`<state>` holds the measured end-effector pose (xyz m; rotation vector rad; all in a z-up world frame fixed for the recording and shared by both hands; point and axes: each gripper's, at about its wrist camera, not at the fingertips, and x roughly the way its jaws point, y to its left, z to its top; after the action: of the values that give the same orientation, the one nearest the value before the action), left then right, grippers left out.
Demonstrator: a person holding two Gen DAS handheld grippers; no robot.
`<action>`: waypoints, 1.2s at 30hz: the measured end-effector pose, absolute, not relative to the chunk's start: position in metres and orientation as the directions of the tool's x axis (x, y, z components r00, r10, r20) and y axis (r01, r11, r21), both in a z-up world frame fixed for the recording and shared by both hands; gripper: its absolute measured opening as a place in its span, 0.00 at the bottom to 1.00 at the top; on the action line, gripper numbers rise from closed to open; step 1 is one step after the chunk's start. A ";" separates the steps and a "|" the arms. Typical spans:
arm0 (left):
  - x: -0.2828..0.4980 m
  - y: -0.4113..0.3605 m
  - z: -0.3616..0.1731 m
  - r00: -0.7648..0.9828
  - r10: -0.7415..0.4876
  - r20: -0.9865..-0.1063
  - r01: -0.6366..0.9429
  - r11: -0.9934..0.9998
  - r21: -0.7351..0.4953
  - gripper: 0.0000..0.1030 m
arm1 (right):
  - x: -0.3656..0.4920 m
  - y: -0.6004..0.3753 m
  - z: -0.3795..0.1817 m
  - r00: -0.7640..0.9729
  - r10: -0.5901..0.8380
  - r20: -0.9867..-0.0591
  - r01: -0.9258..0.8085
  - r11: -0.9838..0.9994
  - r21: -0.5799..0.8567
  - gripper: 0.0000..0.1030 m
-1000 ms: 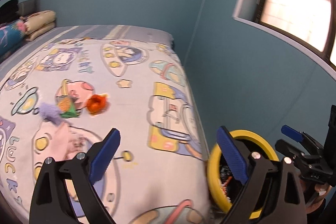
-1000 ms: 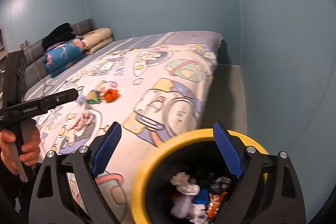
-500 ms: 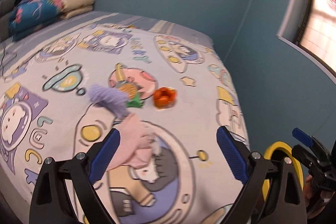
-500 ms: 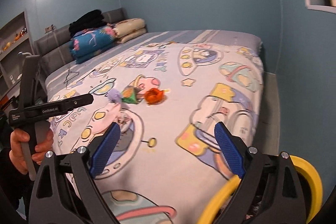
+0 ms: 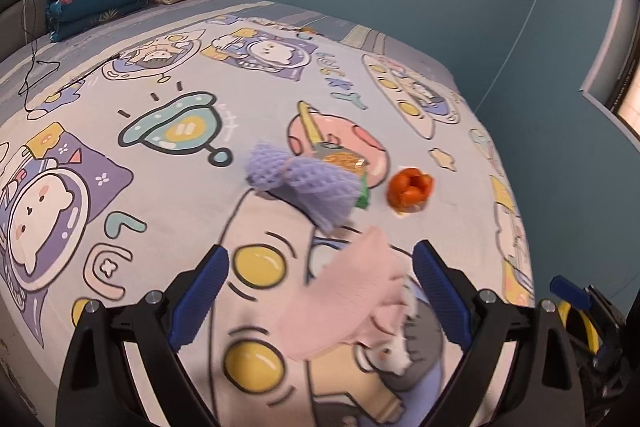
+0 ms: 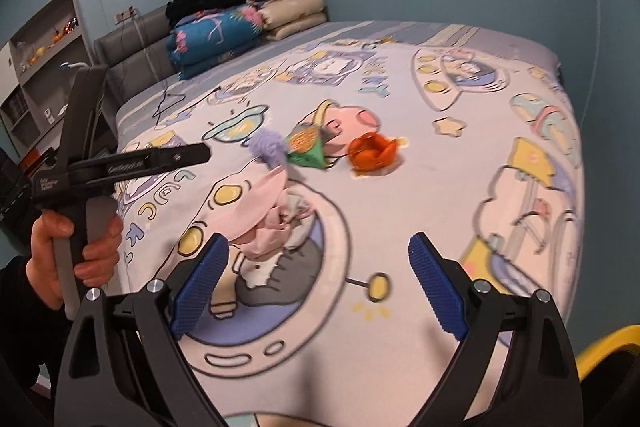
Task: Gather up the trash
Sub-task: 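Move both tools back over the remaining trash on the bed, then grasp the lavender fruit net with the left tool while the right tool grasps the pink cloth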
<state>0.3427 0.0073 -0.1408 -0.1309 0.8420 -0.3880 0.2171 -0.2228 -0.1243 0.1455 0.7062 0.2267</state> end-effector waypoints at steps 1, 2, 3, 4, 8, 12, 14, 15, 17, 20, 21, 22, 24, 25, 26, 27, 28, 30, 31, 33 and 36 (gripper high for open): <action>0.349 0.009 -0.144 0.597 -0.380 -0.706 0.278 0.924 -0.262 0.87 | 0.221 -0.219 -0.127 0.732 0.265 -0.628 -0.167 0.963 0.213 0.85; 0.354 0.010 -0.146 0.596 -0.376 -0.709 0.275 0.926 -0.260 0.87 | 0.225 -0.214 -0.130 0.726 0.278 -0.629 -0.178 0.959 0.219 0.85; 0.360 0.010 -0.148 0.597 -0.369 -0.713 0.272 0.928 -0.253 0.87 | 0.228 -0.210 -0.133 0.723 0.287 -0.629 -0.186 0.957 0.223 0.85; 0.364 0.010 -0.149 0.597 -0.364 -0.715 0.272 0.930 -0.247 0.87 | 0.233 -0.203 -0.136 0.718 0.300 -0.628 -0.198 0.953 0.229 0.85; 0.385 0.005 -0.153 0.597 -0.355 -0.720 0.280 0.933 -0.228 0.87 | 0.249 -0.186 -0.145 0.701 0.322 -0.636 -0.218 0.946 0.238 0.84; 0.406 -0.001 -0.160 0.578 -0.352 -0.736 0.289 0.932 -0.219 0.87 | 0.265 -0.173 -0.150 0.694 0.327 -0.641 -0.220 0.944 0.244 0.84; 0.417 -0.007 -0.165 0.569 -0.345 -0.747 0.294 0.933 -0.207 0.87 | 0.273 -0.169 -0.152 0.691 0.331 -0.643 -0.221 0.943 0.248 0.84; 0.424 -0.009 -0.168 0.563 -0.342 -0.752 0.295 0.934 -0.204 0.87 | 0.276 -0.166 -0.154 0.688 0.335 -0.644 -0.222 0.942 0.252 0.84; 0.431 -0.012 -0.171 0.556 -0.348 -0.755 0.294 0.932 -0.212 0.87 | 0.281 -0.162 -0.155 0.682 0.343 -0.646 -0.228 0.939 0.258 0.84; 0.442 -0.018 -0.178 0.541 -0.354 -0.763 0.298 0.929 -0.220 0.87 | 0.288 -0.156 -0.159 0.677 0.337 -0.654 -0.227 0.941 0.250 0.84; 0.445 -0.020 -0.181 0.539 -0.345 -0.769 0.297 0.931 -0.210 0.87 | 0.290 -0.155 -0.160 0.675 0.336 -0.657 -0.227 0.942 0.249 0.84; 0.447 -0.022 -0.184 0.535 -0.341 -0.773 0.299 0.932 -0.205 0.87 | 0.292 -0.154 -0.161 0.672 0.334 -0.661 -0.224 0.942 0.248 0.83; 0.451 -0.024 -0.190 0.524 -0.332 -0.785 0.297 0.934 -0.197 0.82 | 0.297 -0.152 -0.163 0.671 0.326 -0.666 -0.219 0.945 0.243 0.83; 0.454 -0.025 -0.193 0.517 -0.326 -0.791 0.297 0.936 -0.191 0.77 | 0.299 -0.152 -0.164 0.670 0.323 -0.668 -0.217 0.946 0.240 0.83; 0.455 -0.025 -0.196 0.510 -0.322 -0.797 0.299 0.936 -0.186 0.68 | 0.302 -0.151 -0.165 0.669 0.318 -0.672 -0.214 0.948 0.236 0.82; 0.457 -0.025 -0.198 0.504 -0.319 -0.803 0.300 0.936 -0.184 0.60 | 0.304 -0.151 -0.166 0.667 0.313 -0.676 -0.212 0.950 0.230 0.82; 0.458 -0.025 -0.200 0.499 -0.315 -0.807 0.299 0.937 -0.181 0.58 | 0.306 -0.150 -0.166 0.666 0.310 -0.679 -0.212 0.951 0.227 0.81; 0.461 -0.022 -0.203 0.491 -0.308 -0.815 0.296 0.939 -0.176 0.42 | 0.311 -0.147 -0.167 0.663 0.302 -0.685 -0.214 0.953 0.213 0.80; 0.463 -0.020 -0.205 0.481 -0.317 -0.817 0.301 0.935 -0.186 0.40 | 0.311 -0.146 -0.168 0.663 0.298 -0.687 -0.215 0.954 0.207 0.80; 0.463 -0.018 -0.205 0.479 -0.315 -0.819 0.302 0.936 -0.183 0.34 | 0.315 -0.141 -0.170 0.658 0.289 -0.696 -0.219 0.957 0.191 0.78; 0.465 -0.011 -0.204 0.482 -0.306 -0.821 0.294 0.939 -0.177 0.28 | 0.324 -0.136 -0.176 0.644 0.277 -0.713 -0.222 0.960 0.171 0.75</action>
<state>0.4649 -0.0107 -0.2045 -0.0130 1.0028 -0.3658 0.3236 -0.1356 -0.1762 0.0701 0.8237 0.2844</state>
